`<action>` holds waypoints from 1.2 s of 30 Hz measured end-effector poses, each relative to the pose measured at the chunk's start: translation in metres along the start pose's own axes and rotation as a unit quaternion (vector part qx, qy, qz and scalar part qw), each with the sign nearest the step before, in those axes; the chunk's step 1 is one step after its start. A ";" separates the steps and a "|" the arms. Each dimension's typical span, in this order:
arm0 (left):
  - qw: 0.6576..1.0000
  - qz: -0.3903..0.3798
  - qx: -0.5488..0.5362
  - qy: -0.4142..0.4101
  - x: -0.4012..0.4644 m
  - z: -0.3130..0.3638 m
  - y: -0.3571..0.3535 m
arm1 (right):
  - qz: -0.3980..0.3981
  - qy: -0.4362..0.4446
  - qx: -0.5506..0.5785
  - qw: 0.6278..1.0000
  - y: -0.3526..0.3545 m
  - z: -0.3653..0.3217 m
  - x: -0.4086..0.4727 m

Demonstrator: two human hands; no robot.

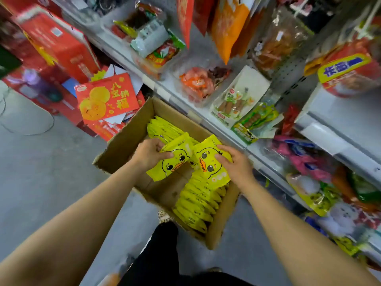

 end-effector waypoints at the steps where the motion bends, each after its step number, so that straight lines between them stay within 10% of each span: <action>1: 1.000 0.006 -0.008 -0.011 -0.016 0.012 -0.003 | 0.020 -0.003 0.020 1.000 0.015 -0.005 -0.013; 16: 0.950 0.027 -0.073 -0.303 -0.303 0.256 -0.118 | 0.327 0.125 0.058 0.935 0.334 -0.074 -0.276; 27: 0.899 -0.239 -0.086 -0.358 -0.475 0.388 -0.243 | 0.526 0.156 0.069 0.833 0.489 -0.078 -0.448; 36: 0.860 -0.245 0.040 -0.446 -0.541 0.486 -0.314 | 0.592 0.149 0.071 0.789 0.581 -0.045 -0.506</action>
Point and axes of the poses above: each hand's wrist, its own x-axis towards the middle knuckle, its own y-axis out of the back of the hand, z = x × y, the point moved 4 cm from there along x, towards the middle knuckle, and after that the axes turned 13 degrees about y, right-handed, at the moved point
